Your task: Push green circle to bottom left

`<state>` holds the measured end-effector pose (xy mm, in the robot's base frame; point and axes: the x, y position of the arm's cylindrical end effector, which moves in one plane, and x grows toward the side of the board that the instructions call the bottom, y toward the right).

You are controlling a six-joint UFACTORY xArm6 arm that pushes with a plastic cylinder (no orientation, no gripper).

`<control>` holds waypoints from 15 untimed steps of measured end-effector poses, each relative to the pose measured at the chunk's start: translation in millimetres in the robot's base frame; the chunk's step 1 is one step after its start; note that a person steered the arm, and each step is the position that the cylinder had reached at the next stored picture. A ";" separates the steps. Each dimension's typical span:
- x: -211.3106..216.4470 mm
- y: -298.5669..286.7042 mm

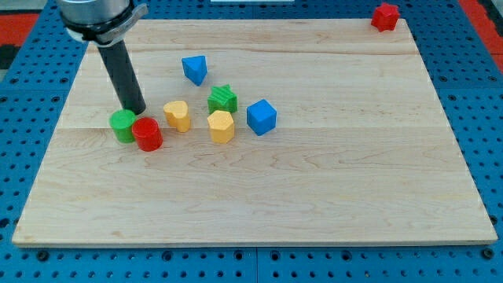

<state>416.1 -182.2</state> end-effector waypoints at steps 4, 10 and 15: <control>57.4 -8.9; 119.5 -12.3; 156.2 -57.9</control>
